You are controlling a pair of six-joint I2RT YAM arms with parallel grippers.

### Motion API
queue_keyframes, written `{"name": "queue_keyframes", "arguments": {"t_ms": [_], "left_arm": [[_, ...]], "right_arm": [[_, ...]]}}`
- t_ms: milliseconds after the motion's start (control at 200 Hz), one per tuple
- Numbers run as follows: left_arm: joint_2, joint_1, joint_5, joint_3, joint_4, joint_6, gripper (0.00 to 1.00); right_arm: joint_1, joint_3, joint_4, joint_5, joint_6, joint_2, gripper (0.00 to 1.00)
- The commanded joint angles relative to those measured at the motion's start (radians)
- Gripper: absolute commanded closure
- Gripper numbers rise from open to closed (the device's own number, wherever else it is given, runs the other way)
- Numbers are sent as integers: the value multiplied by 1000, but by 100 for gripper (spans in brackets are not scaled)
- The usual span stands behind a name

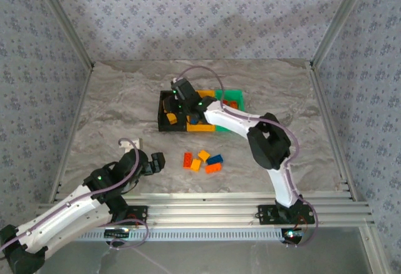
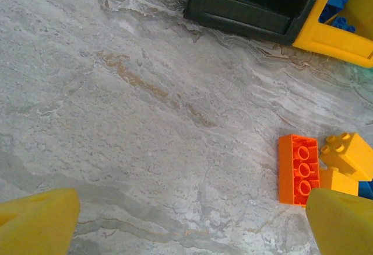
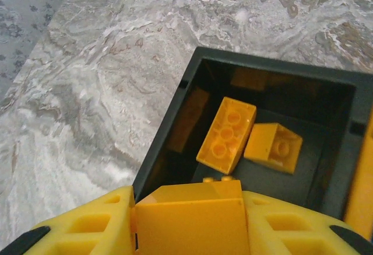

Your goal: Sort the legos into containers by color

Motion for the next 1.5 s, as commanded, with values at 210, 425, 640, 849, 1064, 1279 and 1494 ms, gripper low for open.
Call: {"name": "queue_keyframes", "arguments": {"t_ms": [210, 425, 640, 849, 1064, 1279, 1494], "left_arm": [[-23, 5, 17, -3, -36, 1, 0], [-18, 6, 37, 5, -8, 14, 0], [97, 7, 88, 58, 85, 83, 1], [353, 5, 173, 123, 229, 145, 4], [639, -1, 232, 207, 361, 194, 7], [866, -15, 226, 314, 347, 238, 18], [941, -53, 222, 325, 318, 251, 24]], "right_arm": [[-21, 175, -54, -29, -8, 77, 33], [-22, 79, 5, -11, -7, -25, 29], [-22, -198, 98, 8, -6, -241, 28], [-22, -513, 136, 38, 15, -495, 28], [-26, -817, 128, 81, 48, -738, 27], [-48, -963, 85, 135, 79, -923, 25], [-94, -1033, 68, 137, 88, -1017, 25]]}}
